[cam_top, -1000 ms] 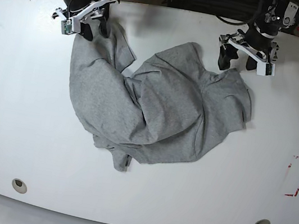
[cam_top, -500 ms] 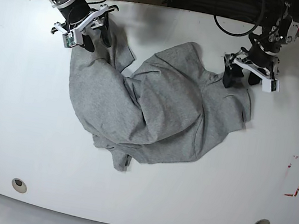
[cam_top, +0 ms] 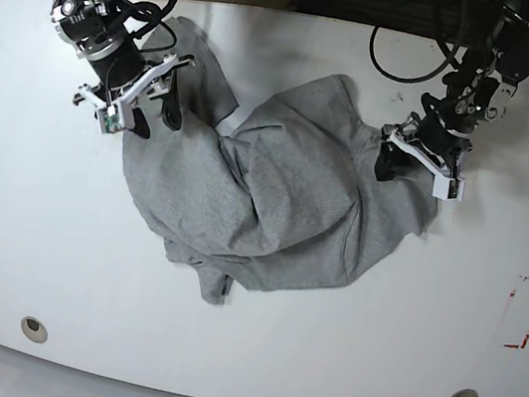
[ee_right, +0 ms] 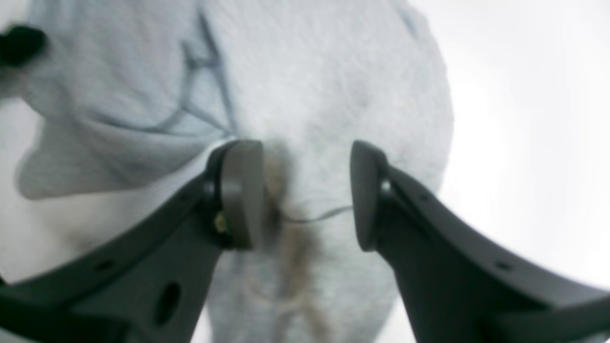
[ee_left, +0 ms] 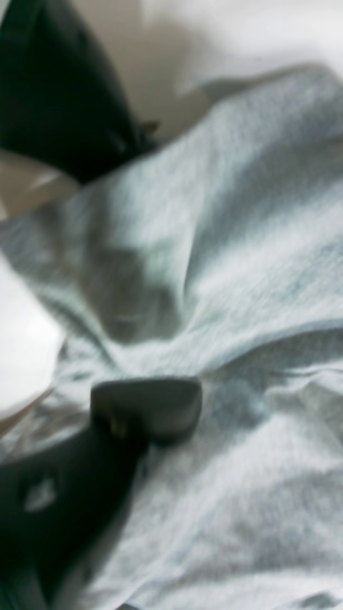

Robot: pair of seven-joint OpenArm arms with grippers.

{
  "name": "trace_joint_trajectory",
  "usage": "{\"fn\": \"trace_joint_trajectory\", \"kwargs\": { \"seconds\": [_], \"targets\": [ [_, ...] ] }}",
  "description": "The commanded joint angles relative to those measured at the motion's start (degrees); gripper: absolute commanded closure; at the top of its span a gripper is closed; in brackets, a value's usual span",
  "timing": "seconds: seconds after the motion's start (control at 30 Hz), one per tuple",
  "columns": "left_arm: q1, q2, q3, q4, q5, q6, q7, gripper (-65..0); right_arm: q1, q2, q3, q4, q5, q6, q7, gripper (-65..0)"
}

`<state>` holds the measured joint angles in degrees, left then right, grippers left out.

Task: Fold the T-shirt properly
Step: 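Lower both grippers onto the crumpled grey T-shirt, then grasp the shirt edges with both grippers and spread them apart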

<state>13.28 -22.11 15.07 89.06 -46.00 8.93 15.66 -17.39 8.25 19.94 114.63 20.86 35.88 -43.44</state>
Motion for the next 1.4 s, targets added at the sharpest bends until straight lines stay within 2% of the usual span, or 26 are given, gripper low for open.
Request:
{"fn": "trace_joint_trajectory", "kwargs": {
  "seconds": [0.0,0.07,0.1,0.2,0.27,0.4,0.47,0.63,0.73,1.13,1.17,1.23,1.3,1.37],
  "targets": [
    [-0.8,-0.4,0.2,-0.9,-0.4,0.4,2.5,-16.0,3.8,0.6,1.5,0.8,0.9,-0.1,-1.6,-28.4],
    [-1.4,-0.4,0.2,-1.3,-0.2,0.4,2.6,-3.8,7.4,0.5,2.3,-0.5,0.9,-0.1,-4.3,-28.4],
    [-1.6,-0.4,0.3,-1.5,-0.2,0.4,2.8,-0.6,9.1,0.5,2.5,-1.2,0.9,0.0,-5.1,-28.4],
    [-2.8,-1.1,-0.1,-1.5,-0.1,0.4,6.2,0.0,14.3,0.7,2.6,-5.7,0.2,0.0,-7.1,-29.6],
    [-2.8,-4.5,-0.1,-0.1,-0.3,0.4,6.6,0.0,18.3,1.4,2.3,-9.8,-2.0,0.0,-7.2,-36.6],
    [-2.0,-7.9,-0.2,2.5,-0.4,0.4,6.6,0.0,23.9,1.7,2.2,-18.8,-4.0,0.2,-7.2,-49.0],
    [-2.0,-9.0,-0.2,3.4,-0.4,0.4,6.6,0.0,26.7,1.9,2.2,-23.5,-4.3,0.2,-7.2,-48.8],
    [-1.1,-10.8,-0.2,3.9,-0.5,0.4,6.5,0.0,33.7,1.9,2.2,-36.9,-4.3,0.2,-7.2,-43.4],
    [-1.0,-10.9,-0.2,4.1,-0.5,0.4,6.5,0.0,36.2,1.8,2.2,-42.1,-4.2,0.2,-7.2,-41.5],
    [-1.2,-10.8,-0.3,5.0,-0.1,0.4,6.5,0.0,42.3,-1.3,2.1,-55.7,-4.3,0.2,-6.8,-41.1],
    [-1.3,-10.8,-0.3,5.0,-0.1,0.4,6.5,0.0,42.7,-1.9,2.1,-56.0,-4.3,0.2,-6.8,-39.8],
    [-1.4,-10.8,-0.3,4.9,0.0,0.4,6.5,0.0,43.0,-2.7,2.1,-56.5,-4.4,0.1,-6.7,-32.3],
    [-1.6,-10.9,-0.2,5.1,0.0,0.4,6.5,0.0,43.1,-2.8,2.1,-56.3,-4.4,0.1,-5.9,-20.0],
    [-2.3,-11.6,0.1,6.8,0.6,0.4,7.0,0.0,43.2,-2.9,2.1,-56.2,-4.4,0.1,-5.0,-3.6]
  ]
}}
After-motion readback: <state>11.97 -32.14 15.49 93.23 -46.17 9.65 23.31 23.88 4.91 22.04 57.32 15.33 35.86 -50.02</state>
